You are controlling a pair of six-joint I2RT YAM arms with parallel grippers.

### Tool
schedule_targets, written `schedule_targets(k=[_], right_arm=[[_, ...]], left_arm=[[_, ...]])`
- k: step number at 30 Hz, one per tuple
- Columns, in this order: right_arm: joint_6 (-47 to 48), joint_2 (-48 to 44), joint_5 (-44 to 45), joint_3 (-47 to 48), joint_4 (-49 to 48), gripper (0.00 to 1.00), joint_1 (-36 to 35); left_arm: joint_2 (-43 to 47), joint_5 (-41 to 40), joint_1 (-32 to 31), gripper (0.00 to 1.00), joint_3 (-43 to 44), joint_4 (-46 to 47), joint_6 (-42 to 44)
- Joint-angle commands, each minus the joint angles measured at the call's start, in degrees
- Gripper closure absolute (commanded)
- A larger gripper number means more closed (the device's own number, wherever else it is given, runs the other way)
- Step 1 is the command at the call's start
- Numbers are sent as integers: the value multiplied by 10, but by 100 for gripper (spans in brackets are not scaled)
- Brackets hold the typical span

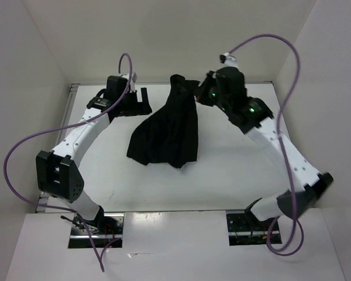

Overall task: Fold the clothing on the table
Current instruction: Flatten the skirt out

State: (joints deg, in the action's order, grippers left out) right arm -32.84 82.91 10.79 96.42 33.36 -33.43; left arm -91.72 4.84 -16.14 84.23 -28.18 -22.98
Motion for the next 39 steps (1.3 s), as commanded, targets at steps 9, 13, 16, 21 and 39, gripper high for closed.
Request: schedule_targets(k=[9,13,16,21,39], right_arm=[[-164,-284,116,-301,219,59,320],[-128,-312,78,-295,199,48,380],[-111,-302,8,-295,167,48,388],[-105,-230,-34,-325,110,48,341],[-105,-200,-38,-317,92,47,310]], left_arm=[[-19,95,8,0,-16,39,-4],[-56,144,-17,0,13,39,15],[-94,185,-42,0,41,34,32],[-175,220,-91,0,119,34,37],[-371,200,-189,2,226,67,22]])
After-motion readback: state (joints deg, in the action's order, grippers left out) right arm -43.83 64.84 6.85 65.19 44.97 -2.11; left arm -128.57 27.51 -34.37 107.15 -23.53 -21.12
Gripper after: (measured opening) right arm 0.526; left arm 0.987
